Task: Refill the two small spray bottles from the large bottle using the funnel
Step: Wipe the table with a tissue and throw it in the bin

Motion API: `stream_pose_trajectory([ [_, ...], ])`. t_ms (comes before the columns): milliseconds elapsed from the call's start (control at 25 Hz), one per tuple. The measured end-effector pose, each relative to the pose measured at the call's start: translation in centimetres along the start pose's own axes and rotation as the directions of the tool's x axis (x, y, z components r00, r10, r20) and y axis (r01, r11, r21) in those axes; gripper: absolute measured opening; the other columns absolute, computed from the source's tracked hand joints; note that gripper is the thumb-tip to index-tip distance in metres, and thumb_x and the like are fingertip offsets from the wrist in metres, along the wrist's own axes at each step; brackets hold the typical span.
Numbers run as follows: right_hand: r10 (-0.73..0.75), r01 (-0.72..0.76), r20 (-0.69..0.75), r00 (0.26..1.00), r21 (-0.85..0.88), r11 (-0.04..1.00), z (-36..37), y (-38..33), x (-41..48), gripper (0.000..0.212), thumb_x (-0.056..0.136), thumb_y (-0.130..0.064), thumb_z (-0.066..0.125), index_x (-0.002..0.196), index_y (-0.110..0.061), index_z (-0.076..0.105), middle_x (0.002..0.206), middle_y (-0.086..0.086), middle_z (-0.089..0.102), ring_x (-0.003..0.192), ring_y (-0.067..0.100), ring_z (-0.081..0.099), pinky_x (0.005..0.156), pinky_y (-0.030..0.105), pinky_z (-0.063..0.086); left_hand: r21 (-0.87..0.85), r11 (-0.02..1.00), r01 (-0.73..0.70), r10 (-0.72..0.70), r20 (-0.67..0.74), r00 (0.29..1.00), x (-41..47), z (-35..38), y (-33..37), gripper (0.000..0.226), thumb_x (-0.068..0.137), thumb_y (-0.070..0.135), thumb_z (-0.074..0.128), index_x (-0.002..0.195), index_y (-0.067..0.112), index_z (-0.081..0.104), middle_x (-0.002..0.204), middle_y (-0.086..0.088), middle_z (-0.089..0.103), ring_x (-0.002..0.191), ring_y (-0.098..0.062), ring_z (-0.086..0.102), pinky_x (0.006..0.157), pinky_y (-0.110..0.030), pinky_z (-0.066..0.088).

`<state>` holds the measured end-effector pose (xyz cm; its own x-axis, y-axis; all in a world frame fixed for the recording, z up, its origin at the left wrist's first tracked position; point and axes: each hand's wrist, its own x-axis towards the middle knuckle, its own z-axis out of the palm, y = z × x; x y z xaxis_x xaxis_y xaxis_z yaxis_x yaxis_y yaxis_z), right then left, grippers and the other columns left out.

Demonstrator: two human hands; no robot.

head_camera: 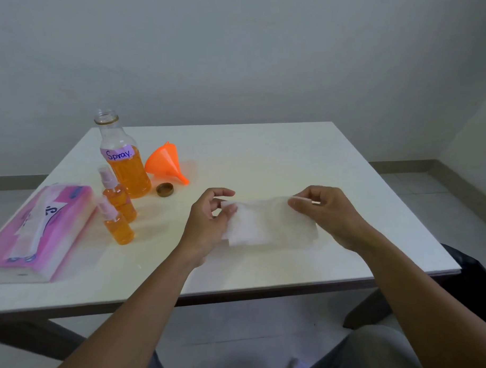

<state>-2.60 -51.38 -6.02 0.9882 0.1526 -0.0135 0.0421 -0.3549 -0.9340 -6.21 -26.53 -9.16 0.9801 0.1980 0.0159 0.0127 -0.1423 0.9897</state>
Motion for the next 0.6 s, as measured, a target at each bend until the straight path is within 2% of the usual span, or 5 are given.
stream_pose_trajectory([
  [160, 0.009, -0.012, -0.014, 1.000, -0.249, 0.969, 0.9, 1.1, 0.5, 0.016, 0.090, -0.024, 0.074, 0.103, -0.031, 0.069, 0.098, -0.004, 0.073, 0.093, 0.017, 0.070, 0.076, 0.031, 0.059, 0.177, 0.984, -0.033, 0.035, -0.008, 0.999, 0.7, -0.3, -0.6, 0.018, 0.094, 0.021, 0.067, 0.107, 0.033, 0.063, 0.096, 0.005, 0.070, 0.081, -0.017, 0.067, 0.065, -0.019, 0.049],
  [280, -0.305, 0.315, 0.140, 0.942, -0.676, 0.666, 1.9, 2.9, 0.2, 0.043, 0.092, -0.032, 0.070, 0.133, -0.033, 0.057, 0.138, -0.007, 0.058, 0.127, 0.013, 0.053, 0.104, 0.032, 0.048, 0.375, 0.918, -0.132, 0.147, -0.013, 0.989, 0.3, -1.2, -1.7, 0.017, 0.097, 0.021, 0.062, 0.112, 0.029, 0.062, 0.105, 0.011, 0.069, 0.087, -0.004, 0.064, 0.073, -0.015, 0.052],
  [360, -0.393, 0.582, 0.430, 0.813, -0.624, 0.522, 2.9, 3.1, 0.2, 0.050, 0.099, -0.032, 0.060, 0.148, -0.033, 0.047, 0.160, -0.015, 0.035, 0.152, 0.006, 0.022, 0.123, 0.033, 0.025, 0.555, 0.811, -0.184, 0.231, -0.015, 0.973, 0.0, -2.2, -2.7, 0.020, 0.099, 0.023, 0.057, 0.119, 0.027, 0.061, 0.120, 0.010, 0.066, 0.105, -0.005, 0.061, 0.093, -0.021, 0.051],
  [440, -0.277, 0.651, 0.621, 0.734, -0.525, 0.549, 4.5, 2.8, 0.2, 0.049, 0.107, -0.031, 0.044, 0.155, -0.033, 0.035, 0.165, -0.022, 0.018, 0.154, -0.002, 0.000, 0.126, 0.028, 0.009, 0.737, 0.648, -0.190, 0.280, 0.001, 0.960, -0.2, -3.2, -3.3, 0.026, 0.100, 0.024, 0.054, 0.125, 0.025, 0.060, 0.133, 0.007, 0.062, 0.124, -0.013, 0.056, 0.105, -0.026, 0.042],
  [600, -0.234, 0.691, 0.688, 0.687, -0.519, 0.503, 7.6, 2.6, 1.3, 0.049, 0.111, -0.028, 0.027, 0.160, -0.030, 0.022, 0.166, -0.019, 0.012, 0.153, -0.003, -0.001, 0.127, 0.029, 0.001, 0.863, 0.487, -0.138, 0.241, 0.019, 0.970, -0.2, -4.9, -3.9, 0.036, 0.101, 0.025, 0.050, 0.137, 0.022, 0.054, 0.152, 0.001, 0.048, 0.145, -0.020, 0.038, 0.116, -0.032, 0.026],
])
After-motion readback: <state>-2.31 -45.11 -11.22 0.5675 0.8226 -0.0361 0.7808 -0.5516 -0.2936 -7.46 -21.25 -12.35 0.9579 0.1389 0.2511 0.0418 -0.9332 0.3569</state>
